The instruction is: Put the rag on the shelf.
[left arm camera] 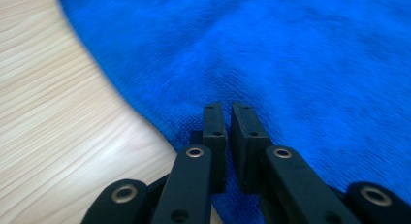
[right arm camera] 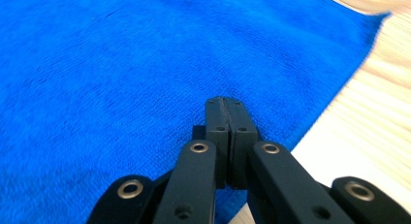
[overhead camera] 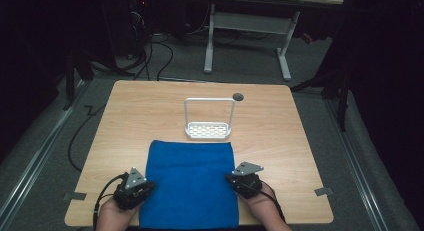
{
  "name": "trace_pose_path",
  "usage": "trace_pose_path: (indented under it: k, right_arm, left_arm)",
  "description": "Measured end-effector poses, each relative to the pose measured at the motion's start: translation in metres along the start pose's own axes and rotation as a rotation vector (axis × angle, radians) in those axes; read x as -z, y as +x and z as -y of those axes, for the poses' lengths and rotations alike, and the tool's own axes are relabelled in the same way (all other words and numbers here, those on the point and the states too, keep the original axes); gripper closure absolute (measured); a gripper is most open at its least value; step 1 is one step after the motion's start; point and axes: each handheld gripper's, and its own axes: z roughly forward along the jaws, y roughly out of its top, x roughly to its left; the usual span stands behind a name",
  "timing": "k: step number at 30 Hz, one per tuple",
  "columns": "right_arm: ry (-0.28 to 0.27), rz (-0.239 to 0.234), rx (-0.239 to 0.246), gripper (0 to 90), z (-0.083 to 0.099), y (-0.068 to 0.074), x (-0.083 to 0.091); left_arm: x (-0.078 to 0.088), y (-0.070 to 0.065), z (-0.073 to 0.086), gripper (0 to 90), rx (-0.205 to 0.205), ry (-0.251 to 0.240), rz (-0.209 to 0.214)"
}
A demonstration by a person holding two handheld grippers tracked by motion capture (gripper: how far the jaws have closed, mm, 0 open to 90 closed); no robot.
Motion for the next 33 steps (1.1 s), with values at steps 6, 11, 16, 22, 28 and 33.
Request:
trace_pose_path:
  k: [6,11,16,22,28,33]
  right_arm:
    - [0.005,0.049,-0.033,90.0,0.011,-0.010,0.012]
    - [0.016,0.097,-0.052,90.0,0.025,-0.022,0.027]
    - [0.020,0.119,-0.083,90.0,0.034,-0.033,0.037]
    - [-0.035,0.096,-0.129,84.5,0.039,-0.040,0.046]
    - [-0.079,0.131,-0.191,77.1,0.043,-0.052,0.056]
    - [-0.095,0.141,-0.212,74.2,0.045,-0.057,0.055]
  left_arm:
    - [-0.014,-0.022,-0.015,85.1,-0.072,0.004,0.060]
    - [-0.022,-0.032,-0.023,84.3,-0.097,0.012,0.108]
    - [-0.028,-0.045,-0.030,83.8,-0.128,0.012,0.151]
    - [-0.024,-0.041,-0.031,80.3,-0.119,-0.022,0.143]
    - [-0.016,-0.022,-0.029,71.3,-0.038,-0.118,0.080]
    - [-0.017,-0.001,-0.034,61.4,0.054,-0.169,0.016]
